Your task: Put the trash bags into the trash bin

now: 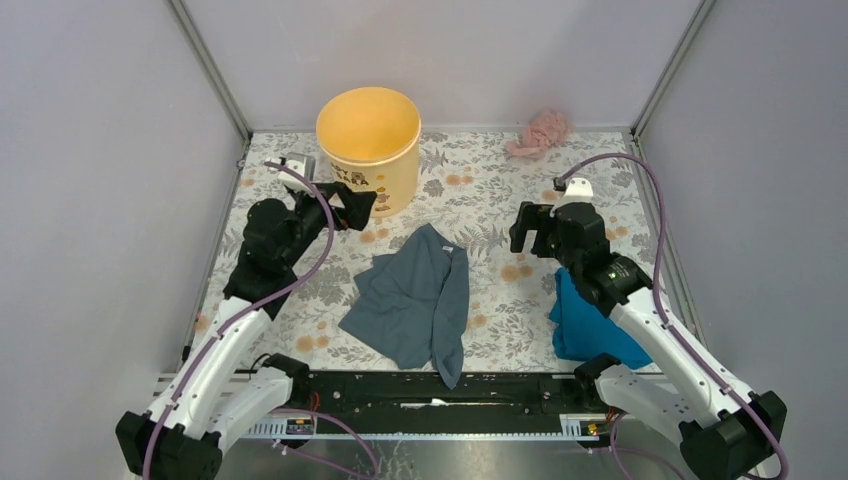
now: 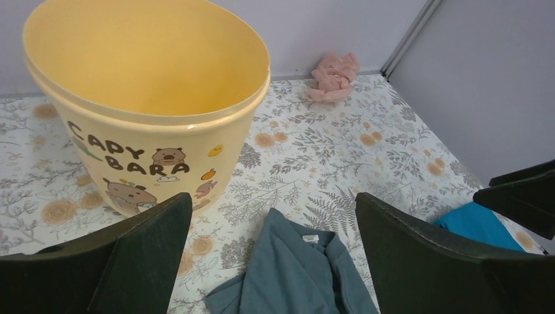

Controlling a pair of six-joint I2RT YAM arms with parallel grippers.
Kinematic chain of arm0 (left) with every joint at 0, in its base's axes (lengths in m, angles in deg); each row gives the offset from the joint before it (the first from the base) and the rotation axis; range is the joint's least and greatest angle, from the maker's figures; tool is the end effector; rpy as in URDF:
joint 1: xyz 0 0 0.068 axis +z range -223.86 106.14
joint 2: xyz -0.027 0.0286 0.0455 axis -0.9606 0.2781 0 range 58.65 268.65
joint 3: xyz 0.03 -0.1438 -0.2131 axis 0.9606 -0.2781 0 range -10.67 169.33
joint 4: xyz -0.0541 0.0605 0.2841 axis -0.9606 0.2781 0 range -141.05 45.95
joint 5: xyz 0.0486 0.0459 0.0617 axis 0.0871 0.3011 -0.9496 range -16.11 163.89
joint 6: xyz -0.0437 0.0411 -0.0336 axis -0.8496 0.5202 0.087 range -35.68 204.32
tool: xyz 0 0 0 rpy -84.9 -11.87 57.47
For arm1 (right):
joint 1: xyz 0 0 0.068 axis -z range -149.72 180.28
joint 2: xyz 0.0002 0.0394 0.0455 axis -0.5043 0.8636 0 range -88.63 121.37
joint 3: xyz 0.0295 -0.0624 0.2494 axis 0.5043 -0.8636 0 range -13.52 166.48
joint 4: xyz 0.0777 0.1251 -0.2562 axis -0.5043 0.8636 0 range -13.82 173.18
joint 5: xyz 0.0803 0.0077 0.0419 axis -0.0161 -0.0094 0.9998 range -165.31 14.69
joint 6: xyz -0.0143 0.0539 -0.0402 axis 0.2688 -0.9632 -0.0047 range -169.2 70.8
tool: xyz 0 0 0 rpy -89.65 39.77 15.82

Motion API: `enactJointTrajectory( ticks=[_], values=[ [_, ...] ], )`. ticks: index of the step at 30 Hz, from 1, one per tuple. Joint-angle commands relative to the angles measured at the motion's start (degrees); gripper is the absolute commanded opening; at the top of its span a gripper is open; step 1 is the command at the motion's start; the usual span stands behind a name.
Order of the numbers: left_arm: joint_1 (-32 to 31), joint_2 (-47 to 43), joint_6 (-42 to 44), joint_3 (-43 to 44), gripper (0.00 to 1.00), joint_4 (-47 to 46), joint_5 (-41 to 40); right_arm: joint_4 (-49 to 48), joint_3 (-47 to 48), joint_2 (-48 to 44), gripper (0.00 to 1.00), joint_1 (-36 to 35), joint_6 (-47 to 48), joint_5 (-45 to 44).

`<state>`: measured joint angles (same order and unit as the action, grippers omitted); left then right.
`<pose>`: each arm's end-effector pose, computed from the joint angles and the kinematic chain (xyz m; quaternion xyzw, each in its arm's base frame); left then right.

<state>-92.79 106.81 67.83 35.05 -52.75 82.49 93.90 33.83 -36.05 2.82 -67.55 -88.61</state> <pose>0.2487 -0.0942 0.3458 0.0678 0.7084 -0.2639 0.6511 0.2469 0.1141 0.2958 -0.0020 0.8305 0.1246 0.5429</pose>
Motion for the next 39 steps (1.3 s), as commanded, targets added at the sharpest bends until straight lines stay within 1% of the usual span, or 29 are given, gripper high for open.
enactJointTrajectory(
  ticks=[1,4,7,10,12,13,14,16,17,21,26,28,30,33,34,35,36,37,39],
  values=[
    [-0.8,1.9,-1.8,5.2,0.99,-3.1,-0.1,-1.8,2.6,3.3,1.00,0.0,0.2,4.0],
    [-0.8,2.4,-4.8,9.2,0.99,-2.0,-7.0,-3.1,4.8,8.5,1.00,0.1,-0.7,3.3],
    [-0.8,4.3,-4.7,14.3,0.99,-0.3,-14.9,-5.7,7.9,15.3,1.00,0.2,-1.4,1.6],
    [-0.8,7.2,-2.6,18.2,0.99,0.9,-17.4,-9.3,11.3,22.1,1.00,0.2,-2.0,-0.9],
    [-0.8,7.8,-1.4,19.4,0.99,2.8,-15.8,-10.7,14.0,26.4,1.00,1.1,-4.0,-4.3],
    [-0.9,7.3,-0.6,18.9,0.99,3.1,-13.7,-10.2,15.8,28.7,1.00,2.4,-6.1,-5.5],
    [-0.9,6.2,0.5,17.5,0.99,2.2,-11.0,-9.3,18.4,31.5,1.00,4.5,-8.4,-5.1],
    [-0.9,3.1,1.9,13.5,0.99,-1.3,-5.9,-8.6,23.3,37.1,1.00,8.6,-13.1,-1.5],
    [-1.0,1.8,1.9,12.0,0.99,-2.2,-4.6,-8.7,26.2,39.9,1.00,10.7,-15.1,0.0],
    [-3.2,-0.7,3.8,11.1,0.99,-2.3,-5.3,-9.5,35.8,52.2,1.00,16.3,-22.0,1.8],
    [-3.3,-0.9,2.7,11.4,0.99,-1.6,-4.2,-11.6,47.3,67.7,1.00,21.4,-28.5,4.5],
    [-3.3,-0.3,2.2,11.2,0.99,-2.3,-2.5,-14.6,50.2,72.0,1.00,22.6,-29.9,4.9],
    [-3.3,0.8,1.6,11.5,0.99,-2.3,-1.0,-19.9,52.6,76.2,1.00,23.2,-30.3,5.1],
    [-3.3,2.4,0.7,12.0,0.99,-2.0,1.5,-20.1,59.3,82.7,1.00,23.5,-29.0,4.6],
    [-3.3,2.7,0.5,12.2,0.99,-1.9,2.0,-19.1,61.9,84.6,0.97,23.6,-28.7,5.2],
    [-3.3,2.9,0.4,12.3,0.99,-1.8,2.5,-17.4,64.2,86.3,0.88,23.8,-28.3,7.2],
    [-3.3,2.9,0.3,12.2,0.99,-1.9,2.4,-15.0,65.8,87.2,0.74,24.1,-28.0,9.6],
    [-3.3,3.0,0.2,12.1,0.99,-1.9,2.3,-13.9,66.0,87.0,0.55,24.4,-27.2,12.4],
    [-3.3,3.2,-0.1,11.8,0.99,-1.8,1.8,-15.2,60.6,83.1,0.25,24.5,-24.8,18.8]
  ],
)
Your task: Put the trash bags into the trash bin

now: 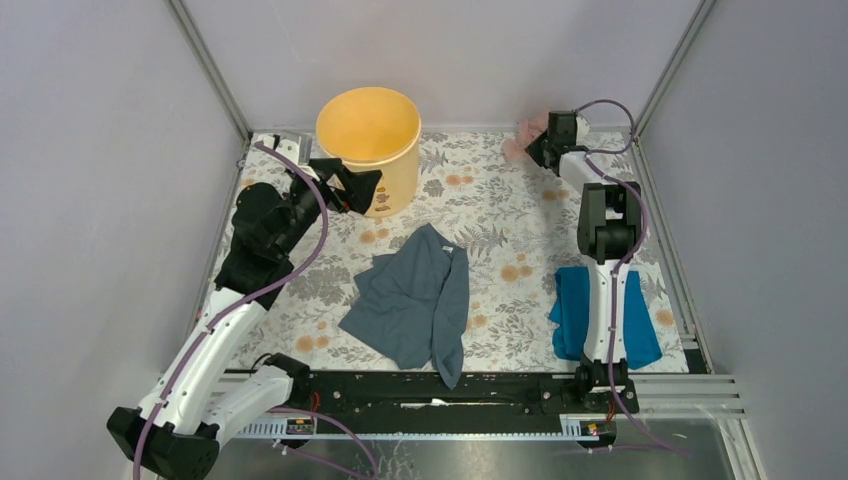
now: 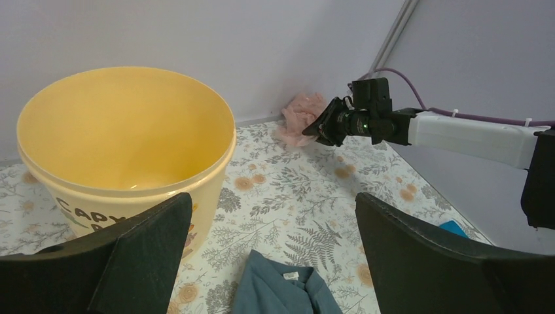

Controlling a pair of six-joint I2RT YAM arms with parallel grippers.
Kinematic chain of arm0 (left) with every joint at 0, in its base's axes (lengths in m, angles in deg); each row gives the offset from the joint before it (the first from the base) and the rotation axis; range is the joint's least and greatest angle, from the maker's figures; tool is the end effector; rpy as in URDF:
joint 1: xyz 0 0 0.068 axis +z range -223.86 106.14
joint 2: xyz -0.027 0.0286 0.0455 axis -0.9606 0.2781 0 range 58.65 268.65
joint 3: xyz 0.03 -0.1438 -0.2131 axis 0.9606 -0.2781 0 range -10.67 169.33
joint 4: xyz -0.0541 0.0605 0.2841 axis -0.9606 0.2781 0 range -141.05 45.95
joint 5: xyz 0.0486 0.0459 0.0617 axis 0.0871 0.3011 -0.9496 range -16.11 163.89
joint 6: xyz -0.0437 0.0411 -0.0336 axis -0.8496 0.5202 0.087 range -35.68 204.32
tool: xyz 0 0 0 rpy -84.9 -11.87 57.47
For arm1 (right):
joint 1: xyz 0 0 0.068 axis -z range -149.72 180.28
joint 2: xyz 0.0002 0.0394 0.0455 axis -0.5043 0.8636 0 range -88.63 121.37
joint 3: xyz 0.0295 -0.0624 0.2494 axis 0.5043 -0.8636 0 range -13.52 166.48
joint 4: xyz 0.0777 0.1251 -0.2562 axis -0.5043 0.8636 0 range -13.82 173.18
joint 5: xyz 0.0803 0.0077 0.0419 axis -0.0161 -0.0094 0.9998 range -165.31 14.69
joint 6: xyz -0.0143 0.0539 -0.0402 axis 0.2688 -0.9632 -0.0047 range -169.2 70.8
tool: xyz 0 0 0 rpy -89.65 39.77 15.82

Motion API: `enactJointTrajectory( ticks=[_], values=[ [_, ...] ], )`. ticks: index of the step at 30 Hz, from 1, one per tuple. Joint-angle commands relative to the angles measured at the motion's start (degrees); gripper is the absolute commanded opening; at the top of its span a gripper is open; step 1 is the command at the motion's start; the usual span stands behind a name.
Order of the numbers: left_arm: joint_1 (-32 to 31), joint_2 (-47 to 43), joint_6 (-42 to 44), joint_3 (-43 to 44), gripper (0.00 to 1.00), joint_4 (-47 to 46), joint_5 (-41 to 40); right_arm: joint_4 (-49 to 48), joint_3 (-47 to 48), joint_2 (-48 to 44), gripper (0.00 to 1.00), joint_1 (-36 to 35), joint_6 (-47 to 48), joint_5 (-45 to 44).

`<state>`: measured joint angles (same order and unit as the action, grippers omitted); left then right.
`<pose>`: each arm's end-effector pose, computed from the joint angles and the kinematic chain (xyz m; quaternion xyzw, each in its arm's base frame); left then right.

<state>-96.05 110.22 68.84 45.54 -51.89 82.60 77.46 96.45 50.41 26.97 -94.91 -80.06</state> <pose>0.2454 -0.1092 0.4039 0.0954 0.6661 -0.2866 0.6819 0.5941 0.0300 0.1276 0.3327 0.8007 0.1734 0.4671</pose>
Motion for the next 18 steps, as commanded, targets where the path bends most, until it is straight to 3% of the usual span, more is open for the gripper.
enactJointTrajectory(
  ticks=[1,2,4,9,11,15,18],
  values=[
    [0.0,0.2,-1.3,1.3,0.99,-2.7,1.6,-1.4,-7.2,-7.0,0.11,0.3,3.8,12.4],
    [0.0,0.5,-1.5,1.3,0.99,-2.7,1.7,-5.5,-13.0,-10.7,0.02,0.3,5.1,14.5],
    [0.0,1.3,-2.2,1.4,0.99,-2.7,2.1,-8.9,-21.9,-19.1,0.00,0.3,9.0,18.2],
    [-0.1,2.4,-3.5,1.0,0.99,-3.5,4.5,4.0,-33.2,-34.9,0.00,0.1,18.2,29.0],
    [-0.3,2.9,-4.7,0.4,0.99,-4.6,5.8,4.6,-40.8,-42.2,0.00,-0.2,19.7,31.3],
    [-2.3,5.0,-6.9,-0.3,0.99,-6.4,9.0,-0.4,-57.5,-57.2,0.00,-0.7,16.0,37.0],
    [-5.4,7.4,-7.4,-0.4,0.99,-7.3,11.5,-5.9,-64.2,-65.2,0.00,-0.7,9.2,42.6]
  ],
)
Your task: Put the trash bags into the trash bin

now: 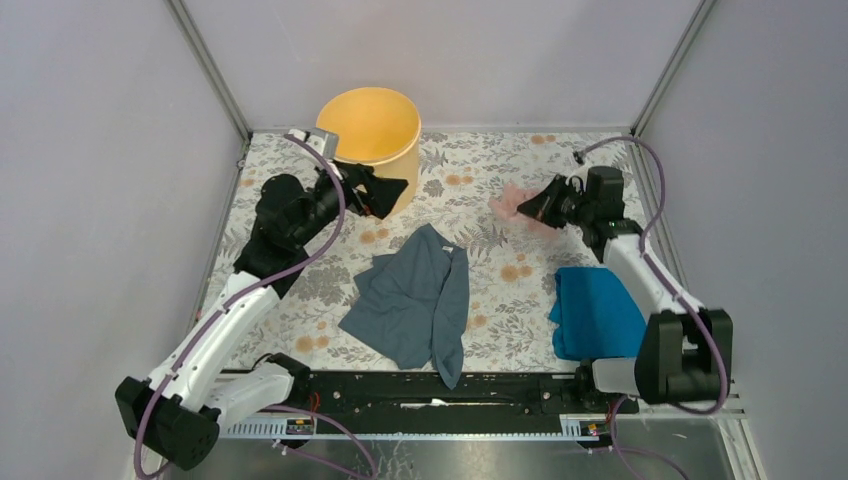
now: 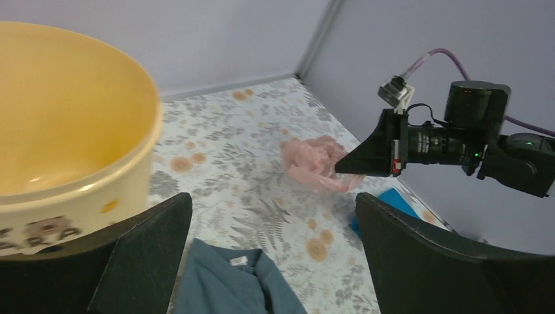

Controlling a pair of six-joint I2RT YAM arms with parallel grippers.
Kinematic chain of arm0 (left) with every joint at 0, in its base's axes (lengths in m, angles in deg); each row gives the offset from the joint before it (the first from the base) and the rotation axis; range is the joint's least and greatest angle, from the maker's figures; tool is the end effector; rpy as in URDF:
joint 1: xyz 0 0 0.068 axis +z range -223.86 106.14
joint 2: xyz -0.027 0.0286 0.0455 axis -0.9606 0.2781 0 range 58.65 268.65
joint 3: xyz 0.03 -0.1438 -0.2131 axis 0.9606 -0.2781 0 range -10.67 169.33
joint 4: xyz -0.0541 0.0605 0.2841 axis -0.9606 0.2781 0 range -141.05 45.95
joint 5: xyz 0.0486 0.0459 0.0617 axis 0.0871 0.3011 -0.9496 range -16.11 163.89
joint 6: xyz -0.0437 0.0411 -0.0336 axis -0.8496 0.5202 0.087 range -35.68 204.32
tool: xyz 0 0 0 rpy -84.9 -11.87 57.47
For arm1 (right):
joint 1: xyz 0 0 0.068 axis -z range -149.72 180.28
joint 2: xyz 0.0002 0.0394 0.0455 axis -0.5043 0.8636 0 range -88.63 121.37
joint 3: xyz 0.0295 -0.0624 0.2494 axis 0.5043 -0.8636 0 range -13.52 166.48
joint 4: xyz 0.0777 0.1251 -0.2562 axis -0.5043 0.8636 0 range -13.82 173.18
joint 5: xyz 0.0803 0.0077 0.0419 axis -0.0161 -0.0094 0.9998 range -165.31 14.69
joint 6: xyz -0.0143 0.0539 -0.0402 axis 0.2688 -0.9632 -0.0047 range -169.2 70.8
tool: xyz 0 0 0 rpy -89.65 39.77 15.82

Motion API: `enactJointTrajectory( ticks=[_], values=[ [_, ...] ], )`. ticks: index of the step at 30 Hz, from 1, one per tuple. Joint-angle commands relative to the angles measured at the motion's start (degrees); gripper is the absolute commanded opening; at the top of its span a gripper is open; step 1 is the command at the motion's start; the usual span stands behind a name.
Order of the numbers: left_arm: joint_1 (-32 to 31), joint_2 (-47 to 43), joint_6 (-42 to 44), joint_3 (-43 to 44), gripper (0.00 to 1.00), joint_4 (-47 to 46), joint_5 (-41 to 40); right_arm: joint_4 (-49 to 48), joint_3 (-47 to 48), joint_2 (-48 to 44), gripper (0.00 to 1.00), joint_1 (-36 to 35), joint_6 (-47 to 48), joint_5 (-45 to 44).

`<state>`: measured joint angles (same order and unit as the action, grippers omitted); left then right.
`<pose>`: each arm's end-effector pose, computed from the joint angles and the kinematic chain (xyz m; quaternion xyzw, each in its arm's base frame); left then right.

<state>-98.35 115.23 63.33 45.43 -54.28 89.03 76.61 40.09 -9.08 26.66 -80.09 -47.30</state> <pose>0.2593 -0.1341 0.3856 0.1162 0.6807 -0.3612 0.6266 0.3616 0.0492 0.2352 0.0704 0.8313 0.3481 0.4275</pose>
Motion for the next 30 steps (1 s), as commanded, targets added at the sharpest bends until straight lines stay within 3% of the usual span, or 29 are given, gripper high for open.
enactJointTrajectory(
  ticks=[1,7,14,21,30],
  values=[
    [-4.6,3.2,-1.6,-0.4,0.99,-5.3,6.4,-5.6,-9.7,-8.0,0.00,-0.5,-7.9,10.5],
    [-17.5,10.9,7.3,3.9,0.99,2.0,10.3,-2.5,-12.3,-15.3,0.00,-1.0,-14.2,14.4],
    [-32.3,18.1,13.9,6.6,0.99,9.8,-4.7,3.4,-12.6,-18.4,0.03,-4.8,-14.7,13.9],
    [-39.3,17.8,18.0,6.4,0.99,11.4,-25.4,1.3,-14.2,-18.7,0.04,-10.7,-17.1,13.2],
    [-44.1,21.3,22.3,7.0,0.99,11.7,-34.4,-3.0,-13.7,-14.6,0.05,-14.7,-18.8,14.1]
  ],
)
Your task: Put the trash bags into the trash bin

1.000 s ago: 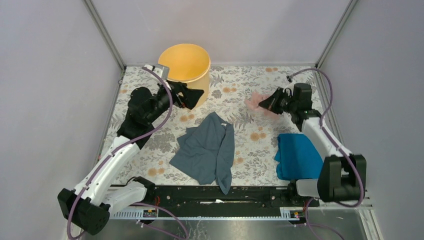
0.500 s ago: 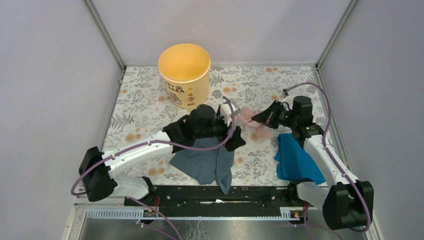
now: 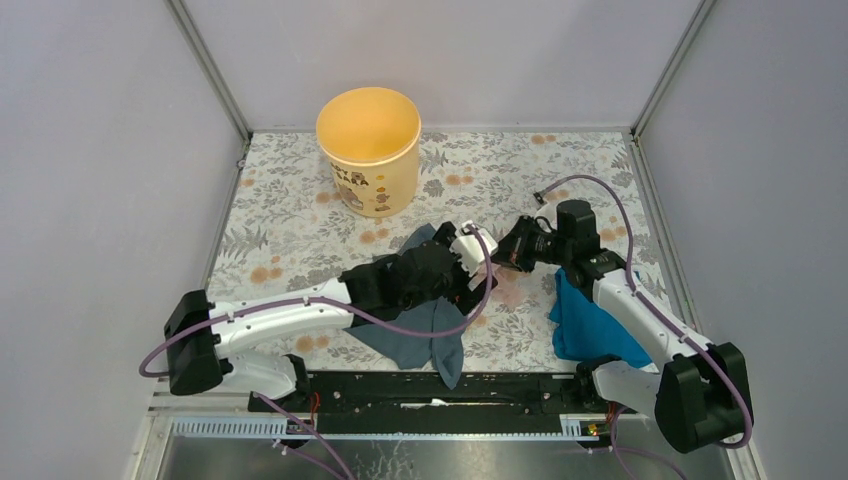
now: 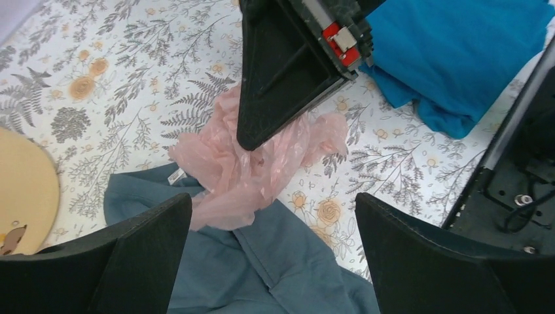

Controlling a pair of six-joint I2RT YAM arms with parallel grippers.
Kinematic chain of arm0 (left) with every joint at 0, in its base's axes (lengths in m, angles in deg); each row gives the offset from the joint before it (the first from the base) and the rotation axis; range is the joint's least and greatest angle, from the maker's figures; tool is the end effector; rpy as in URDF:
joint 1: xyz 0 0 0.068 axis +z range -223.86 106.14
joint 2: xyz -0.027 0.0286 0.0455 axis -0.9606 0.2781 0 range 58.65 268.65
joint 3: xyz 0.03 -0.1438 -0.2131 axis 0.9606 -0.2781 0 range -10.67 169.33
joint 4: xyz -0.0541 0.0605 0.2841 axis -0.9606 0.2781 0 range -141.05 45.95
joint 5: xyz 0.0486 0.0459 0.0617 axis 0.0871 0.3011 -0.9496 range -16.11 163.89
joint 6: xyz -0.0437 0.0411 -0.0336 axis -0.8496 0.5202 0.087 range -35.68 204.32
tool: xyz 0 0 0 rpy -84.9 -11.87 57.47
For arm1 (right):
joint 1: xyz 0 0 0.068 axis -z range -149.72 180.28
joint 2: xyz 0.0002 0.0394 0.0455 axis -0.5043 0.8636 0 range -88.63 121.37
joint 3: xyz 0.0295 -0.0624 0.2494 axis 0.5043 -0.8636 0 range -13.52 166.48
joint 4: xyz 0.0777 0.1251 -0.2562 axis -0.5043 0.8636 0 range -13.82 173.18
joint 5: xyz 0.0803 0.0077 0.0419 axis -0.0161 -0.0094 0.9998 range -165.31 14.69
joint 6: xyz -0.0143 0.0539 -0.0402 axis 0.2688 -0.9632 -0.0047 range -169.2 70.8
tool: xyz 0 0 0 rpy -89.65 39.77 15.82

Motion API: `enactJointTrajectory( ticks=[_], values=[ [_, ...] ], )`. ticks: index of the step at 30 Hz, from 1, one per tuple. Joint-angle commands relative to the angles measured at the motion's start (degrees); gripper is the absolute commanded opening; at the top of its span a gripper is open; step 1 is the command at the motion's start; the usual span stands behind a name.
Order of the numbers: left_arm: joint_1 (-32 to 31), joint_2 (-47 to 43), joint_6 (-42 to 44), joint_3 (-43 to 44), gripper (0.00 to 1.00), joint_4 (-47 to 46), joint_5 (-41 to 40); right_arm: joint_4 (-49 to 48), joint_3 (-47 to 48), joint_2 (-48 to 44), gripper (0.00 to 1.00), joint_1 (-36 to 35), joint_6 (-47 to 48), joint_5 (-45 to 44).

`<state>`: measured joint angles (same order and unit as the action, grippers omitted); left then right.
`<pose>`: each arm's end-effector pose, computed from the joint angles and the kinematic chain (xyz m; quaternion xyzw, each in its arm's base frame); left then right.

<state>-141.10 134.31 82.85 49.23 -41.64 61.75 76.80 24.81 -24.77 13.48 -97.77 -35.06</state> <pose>0.1504 -0.3285 0.2821 0.4082 0.7357 -0.2271 0.4904 0.2711 0.1196 0.2192 0.0432 0.8163 0.5139 0.2602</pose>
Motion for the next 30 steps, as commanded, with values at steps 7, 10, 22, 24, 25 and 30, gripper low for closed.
enactJointTrajectory(
  ticks=[7,10,22,24,25,30],
  values=[
    [-1.5,7.7,1.6,7.4,0.70,3.8,-11.6,-4.4,1.5,1.9,0.07,-2.0,-1.8,1.9],
    [-1.5,9.0,1.6,8.2,0.54,4.7,-13.8,-4.7,1.6,1.7,0.07,-2.3,-2.1,2.1],
    [-1.2,0.0,-0.1,2.1,0.00,-2.0,-17.1,17.0,5.9,-7.9,0.84,-2.5,17.9,-26.3],
    [-1.1,-2.9,-0.5,0.2,0.00,-4.9,-14.3,14.7,3.7,-10.6,0.94,-2.4,19.8,-27.2],
    [-1.1,-4.1,-0.6,-0.6,0.00,-6.1,-13.0,13.5,2.9,-11.0,0.96,-2.4,20.7,-25.9],
    [-0.9,-8.7,-1.7,-2.6,0.00,-8.9,-12.2,7.8,-0.6,-10.4,0.97,-2.4,24.2,-19.7]
  ],
)
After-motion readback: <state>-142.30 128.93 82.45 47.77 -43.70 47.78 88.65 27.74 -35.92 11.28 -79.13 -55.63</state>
